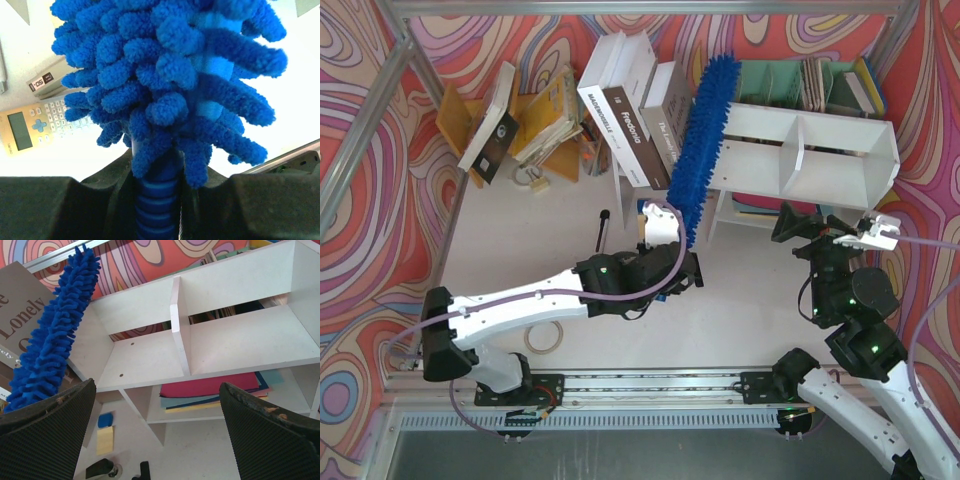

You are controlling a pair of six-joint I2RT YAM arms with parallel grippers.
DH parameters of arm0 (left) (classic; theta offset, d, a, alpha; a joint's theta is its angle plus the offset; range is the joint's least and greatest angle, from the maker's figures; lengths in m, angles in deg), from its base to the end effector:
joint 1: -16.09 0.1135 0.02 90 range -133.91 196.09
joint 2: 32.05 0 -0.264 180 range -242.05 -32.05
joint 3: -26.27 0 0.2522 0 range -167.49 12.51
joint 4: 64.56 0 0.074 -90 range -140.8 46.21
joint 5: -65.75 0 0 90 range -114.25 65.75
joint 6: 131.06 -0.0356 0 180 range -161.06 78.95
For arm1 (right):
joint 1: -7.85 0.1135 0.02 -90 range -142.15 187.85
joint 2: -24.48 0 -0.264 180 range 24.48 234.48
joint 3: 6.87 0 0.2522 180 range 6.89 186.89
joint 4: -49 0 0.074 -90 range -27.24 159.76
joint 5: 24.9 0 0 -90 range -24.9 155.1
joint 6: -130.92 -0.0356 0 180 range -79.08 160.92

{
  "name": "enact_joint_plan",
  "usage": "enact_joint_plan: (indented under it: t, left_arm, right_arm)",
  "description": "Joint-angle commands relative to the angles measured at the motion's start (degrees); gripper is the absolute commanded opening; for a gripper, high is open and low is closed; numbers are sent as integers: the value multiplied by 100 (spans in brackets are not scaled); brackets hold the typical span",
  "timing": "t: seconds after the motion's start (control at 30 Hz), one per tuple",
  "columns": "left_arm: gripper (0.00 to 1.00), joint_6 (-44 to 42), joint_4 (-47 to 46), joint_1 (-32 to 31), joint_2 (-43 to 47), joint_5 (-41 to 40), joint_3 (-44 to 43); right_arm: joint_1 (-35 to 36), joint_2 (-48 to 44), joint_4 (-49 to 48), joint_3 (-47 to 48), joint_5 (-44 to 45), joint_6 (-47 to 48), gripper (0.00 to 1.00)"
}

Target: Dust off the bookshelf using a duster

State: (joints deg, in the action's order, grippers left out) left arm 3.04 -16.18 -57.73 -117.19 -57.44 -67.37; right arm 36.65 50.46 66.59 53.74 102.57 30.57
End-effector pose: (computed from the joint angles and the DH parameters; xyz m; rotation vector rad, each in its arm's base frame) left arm 0.1098 -0.3083 0.3473 0.2636 2.1700 -0.5347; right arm 0.0875 0.0234 0.4024 0.3556 1.2897 0.1624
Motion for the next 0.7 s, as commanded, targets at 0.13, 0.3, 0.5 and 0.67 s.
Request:
enact_joint_plan:
  t: [0.13,0.3,0.5,0.67]
  left_arm:
    - [0,-216,-265,37,455,-467,103]
    - [0,-352,-364,28,427,-178,168]
    - [0,-1349,-1440,-71,1464,-266,1007]
    - [0,-2042,-2030,-106,2206,-701,1756]
  right_arm:
    - [-23,0,109,-41,71,-54,99]
    - [-23,-13,117,-36,60,-37,99]
    - [-23,-31,118,-27,72,-9,99]
    - [-23,-32,117,-35,77,-19,99]
